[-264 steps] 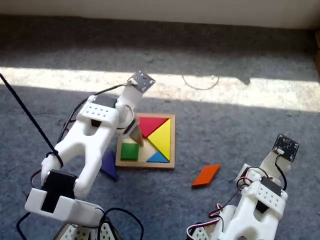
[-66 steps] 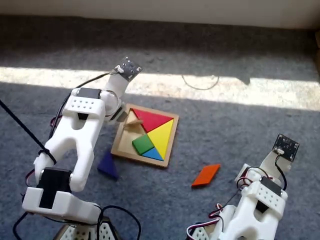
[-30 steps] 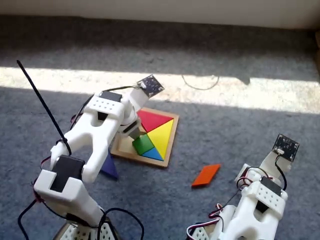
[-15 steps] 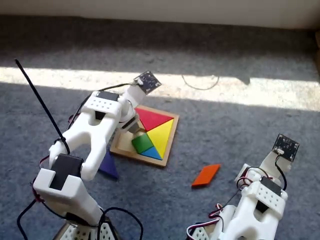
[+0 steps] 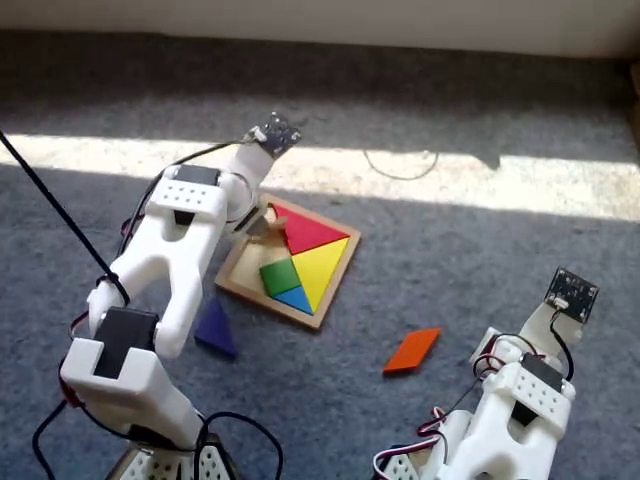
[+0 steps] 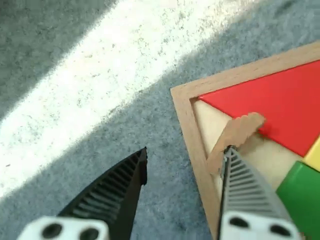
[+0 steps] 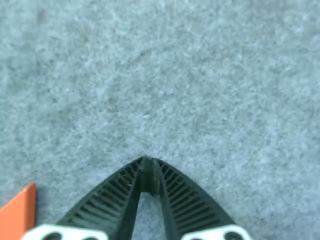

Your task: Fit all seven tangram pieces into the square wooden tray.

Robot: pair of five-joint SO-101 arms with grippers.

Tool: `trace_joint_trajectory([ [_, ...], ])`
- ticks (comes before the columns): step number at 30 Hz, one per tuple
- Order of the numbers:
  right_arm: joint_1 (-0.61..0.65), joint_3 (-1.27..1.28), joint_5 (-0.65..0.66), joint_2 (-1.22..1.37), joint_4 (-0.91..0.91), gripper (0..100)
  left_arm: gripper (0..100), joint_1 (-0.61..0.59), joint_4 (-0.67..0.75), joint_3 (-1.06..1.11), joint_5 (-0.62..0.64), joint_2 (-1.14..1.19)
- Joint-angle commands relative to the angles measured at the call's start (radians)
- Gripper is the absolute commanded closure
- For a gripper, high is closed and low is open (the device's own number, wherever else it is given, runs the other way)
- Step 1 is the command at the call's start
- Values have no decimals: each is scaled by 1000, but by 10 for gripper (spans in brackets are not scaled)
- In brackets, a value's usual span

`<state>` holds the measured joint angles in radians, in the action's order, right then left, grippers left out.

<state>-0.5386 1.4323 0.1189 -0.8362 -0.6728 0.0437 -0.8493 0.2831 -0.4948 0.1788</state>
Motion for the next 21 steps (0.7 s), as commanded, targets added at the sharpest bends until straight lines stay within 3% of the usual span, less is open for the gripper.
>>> trace_joint_trajectory([
  [1, 8, -48, 5, -13, 18, 993, 755, -7, 18, -108, 64, -8],
  [21, 8, -48, 5, -13, 18, 993, 755, -16, -14, -131, 83, 2],
])
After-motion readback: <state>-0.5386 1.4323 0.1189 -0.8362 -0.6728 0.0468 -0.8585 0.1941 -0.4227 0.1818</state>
